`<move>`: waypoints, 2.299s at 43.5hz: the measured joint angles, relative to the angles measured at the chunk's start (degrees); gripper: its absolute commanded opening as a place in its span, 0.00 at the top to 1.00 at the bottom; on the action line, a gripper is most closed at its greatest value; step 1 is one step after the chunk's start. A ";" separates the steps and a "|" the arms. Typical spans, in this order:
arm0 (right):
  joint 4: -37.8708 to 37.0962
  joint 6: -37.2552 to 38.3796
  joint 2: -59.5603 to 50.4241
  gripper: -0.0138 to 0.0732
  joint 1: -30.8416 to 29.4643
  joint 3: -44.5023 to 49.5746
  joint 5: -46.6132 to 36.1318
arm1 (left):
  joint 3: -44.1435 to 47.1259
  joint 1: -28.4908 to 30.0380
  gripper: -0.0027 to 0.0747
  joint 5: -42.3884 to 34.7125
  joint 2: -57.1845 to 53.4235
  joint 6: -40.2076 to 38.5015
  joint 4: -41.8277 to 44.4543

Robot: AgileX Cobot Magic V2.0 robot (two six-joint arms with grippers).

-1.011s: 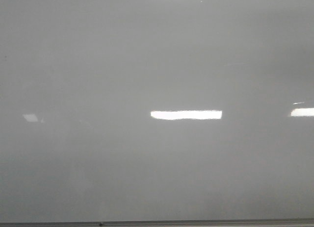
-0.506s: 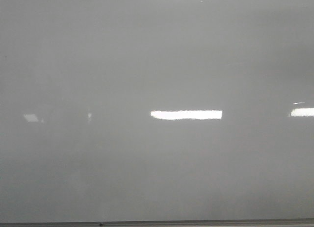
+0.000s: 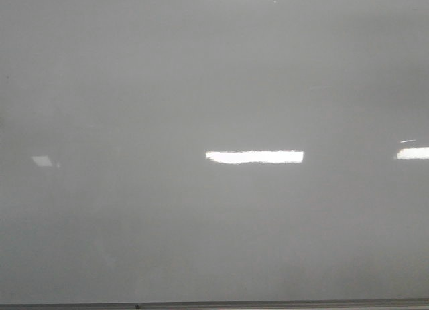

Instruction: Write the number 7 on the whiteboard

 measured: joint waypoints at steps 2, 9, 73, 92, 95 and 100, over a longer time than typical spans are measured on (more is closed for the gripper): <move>0.00 0.00 0.00 0.26 0.00 0.00 0.00 | 0.00 0.00 0.40 -0.89 0.73 0.00 0.00; 0.00 0.00 0.00 0.26 0.00 0.00 0.00 | 0.00 0.00 0.55 -3.30 2.54 0.00 0.00; 2.28 -0.04 3.19 0.31 0.00 -1.76 5.42 | -29.31 -19.53 0.99 58.29 -9.61 33.48 -4.65; 11.84 -19.71 17.47 0.31 10.66 -10.48 16.93 | -31.97 -41.69 0.99 63.50 -4.99 41.12 -9.27; 14.47 -25.23 19.15 0.31 13.67 -10.59 17.80 | -31.97 -44.47 0.99 63.50 -4.24 41.46 -9.27; 18.85 -33.99 21.49 0.31 18.74 -10.61 18.48 | -31.97 -48.02 0.99 63.50 -3.73 41.70 -9.27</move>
